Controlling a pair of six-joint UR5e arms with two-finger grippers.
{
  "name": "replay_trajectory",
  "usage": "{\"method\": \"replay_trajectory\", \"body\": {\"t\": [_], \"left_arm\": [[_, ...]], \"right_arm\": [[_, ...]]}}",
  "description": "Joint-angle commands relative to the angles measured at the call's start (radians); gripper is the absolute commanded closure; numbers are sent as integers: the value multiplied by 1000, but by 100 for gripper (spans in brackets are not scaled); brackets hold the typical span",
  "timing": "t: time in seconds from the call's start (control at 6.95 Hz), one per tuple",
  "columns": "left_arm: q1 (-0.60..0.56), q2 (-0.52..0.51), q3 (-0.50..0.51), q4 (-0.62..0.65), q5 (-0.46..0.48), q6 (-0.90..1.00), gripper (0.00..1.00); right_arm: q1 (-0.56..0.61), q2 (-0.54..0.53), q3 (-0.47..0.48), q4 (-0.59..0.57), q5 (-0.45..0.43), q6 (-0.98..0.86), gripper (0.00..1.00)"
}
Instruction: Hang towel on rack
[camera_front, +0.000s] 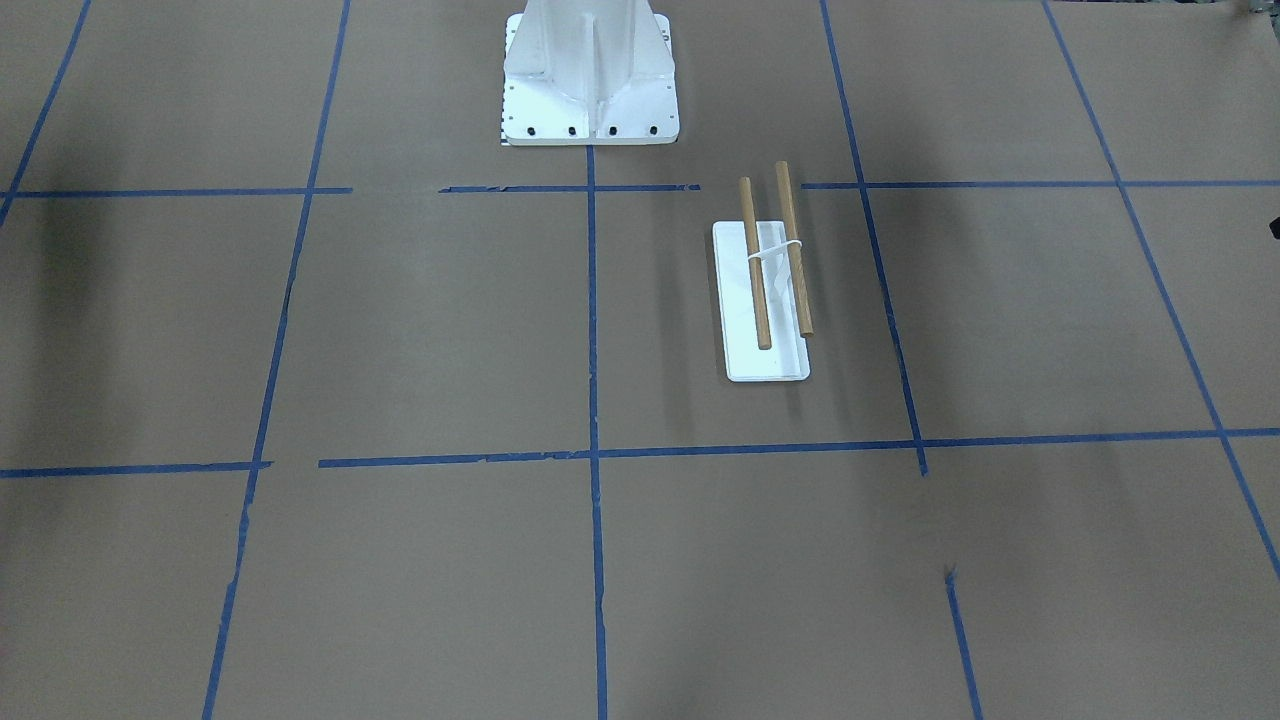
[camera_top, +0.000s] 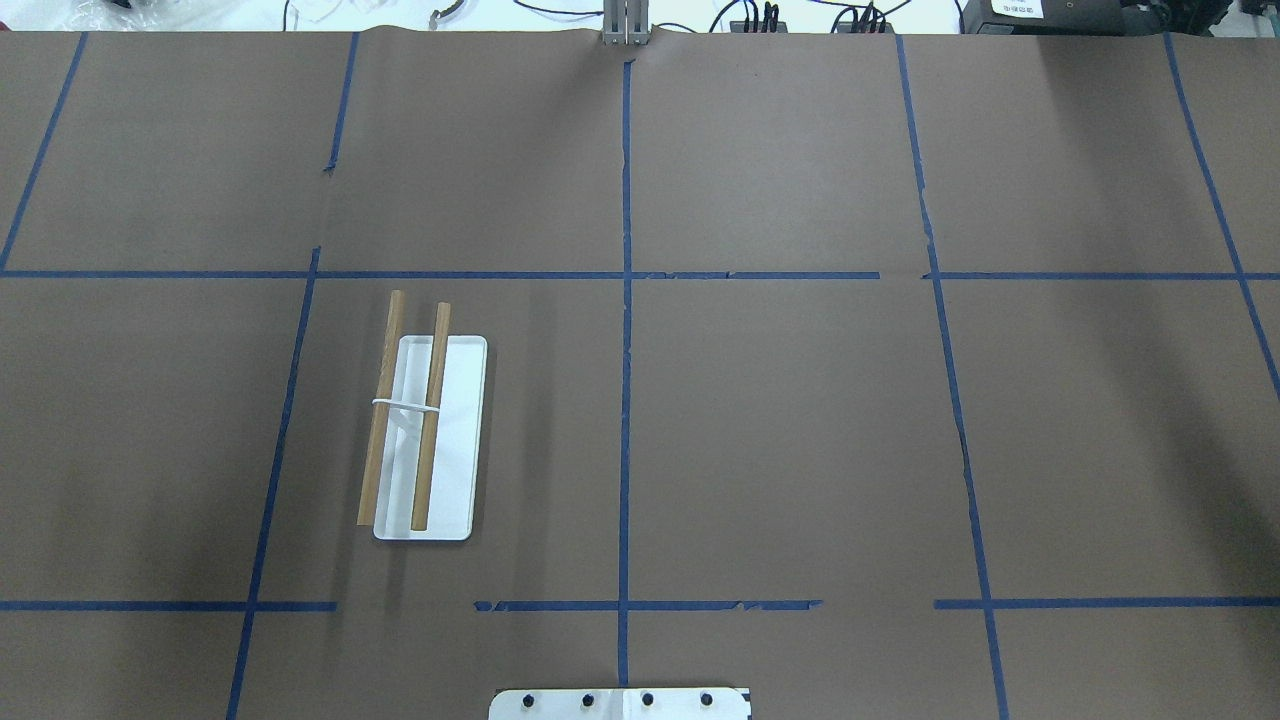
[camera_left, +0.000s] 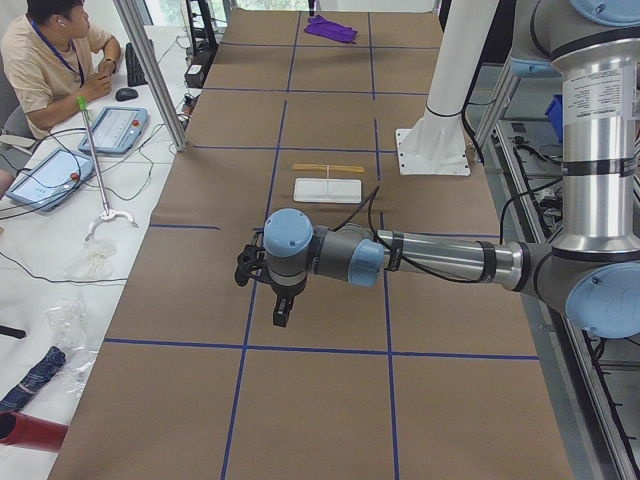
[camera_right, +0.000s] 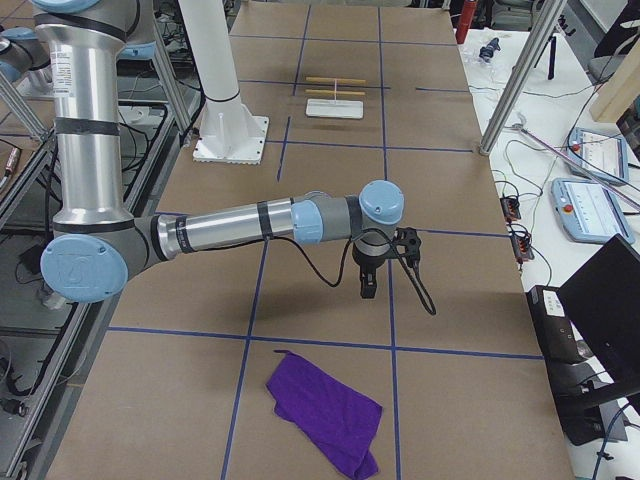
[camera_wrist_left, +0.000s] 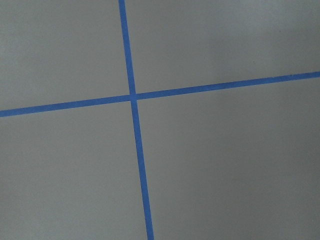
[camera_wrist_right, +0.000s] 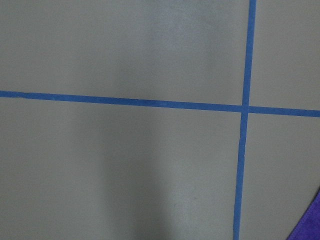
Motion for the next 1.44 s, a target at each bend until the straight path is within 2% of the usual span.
{"method": "replay_trajectory", "body": {"t": [0.0, 0.14, 0.29, 0.58, 0.72, 0.86, 1.01, 1.29], "left_arm": [[1, 2, -9, -11, -8, 0, 0], [3, -2, -10, -12, -10, -5, 0], [3, -11, 7, -12, -10, -8, 0], [3, -12, -2, -14, -106, -8, 0], [3, -14, -2, -14, -106, -9, 0], [3, -21, -3, -14, -108, -11, 0], [3, -23, -3, -14, -108, -11, 0], [3, -29, -5, -14, -108, -11, 0]], "right_arm": [[-1, -22, 2, 66, 39, -2, 0], [-13, -33, 2, 97, 42, 4, 0], [-83, -36, 21, 117, 58, 17, 0], [-93, -62, 11, 128, 45, 28, 0], [-81, -60, -54, 129, 2, -20, 0], [-40, -18, -143, 128, -45, -151, 0], [5, 4, -235, 129, -49, -283, 0], [121, 163, -546, 131, -50, -513, 0]]}}
